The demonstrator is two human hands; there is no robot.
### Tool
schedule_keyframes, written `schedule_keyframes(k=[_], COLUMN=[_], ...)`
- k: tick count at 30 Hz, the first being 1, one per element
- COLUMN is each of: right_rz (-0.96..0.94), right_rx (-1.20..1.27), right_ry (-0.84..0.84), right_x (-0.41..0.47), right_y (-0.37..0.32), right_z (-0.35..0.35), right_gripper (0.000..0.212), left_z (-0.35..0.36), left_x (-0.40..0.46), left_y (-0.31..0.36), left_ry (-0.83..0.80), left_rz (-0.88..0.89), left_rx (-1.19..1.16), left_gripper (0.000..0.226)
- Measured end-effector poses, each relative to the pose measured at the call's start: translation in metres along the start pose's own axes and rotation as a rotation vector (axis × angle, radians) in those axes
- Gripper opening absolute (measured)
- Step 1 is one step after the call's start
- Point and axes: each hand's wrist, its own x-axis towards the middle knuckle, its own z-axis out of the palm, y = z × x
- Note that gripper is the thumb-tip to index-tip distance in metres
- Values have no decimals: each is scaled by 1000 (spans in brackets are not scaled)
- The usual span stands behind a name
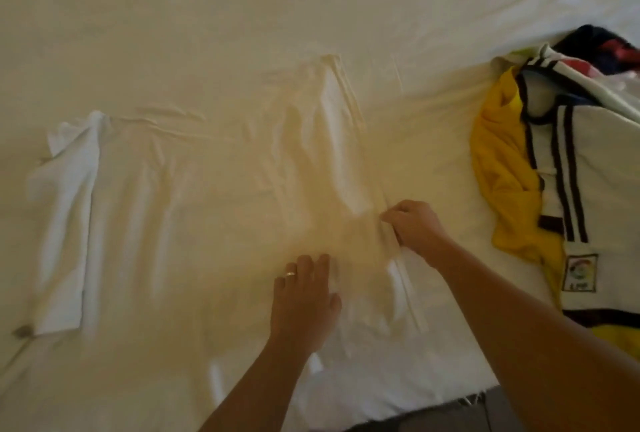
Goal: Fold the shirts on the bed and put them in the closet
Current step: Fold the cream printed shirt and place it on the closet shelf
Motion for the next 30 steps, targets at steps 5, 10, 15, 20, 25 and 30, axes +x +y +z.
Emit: schedule_keyframes(k=[5,10,15,20,25,30], right_rz=[30,24,-58,-20,-101,-197], right_rx=[-112,-212,-248,-375,-559,-534], right_ry=[-77,-212,-119,82,253,-32], right_x=[-45,-65,-83,-104,-136,-180], right_y=[63,97,120,141,126,92], right_z=[3,-3,-10,-5,26,116], right_gripper=[17,15,12,11,10,5], left_z=[18,18,22,30,15,2], left_x=[-60,-69,-68,-87,-109,-165], left_y=[31,49,64,71,30,-79], left_ry=[-103,-93,-43,-121,-135,30], left_rz=[23,136,256,194,-24,-297], left_rx=[-48,-54,-161,-319,-500,-507], left_gripper=[65,56,30,21,37,26])
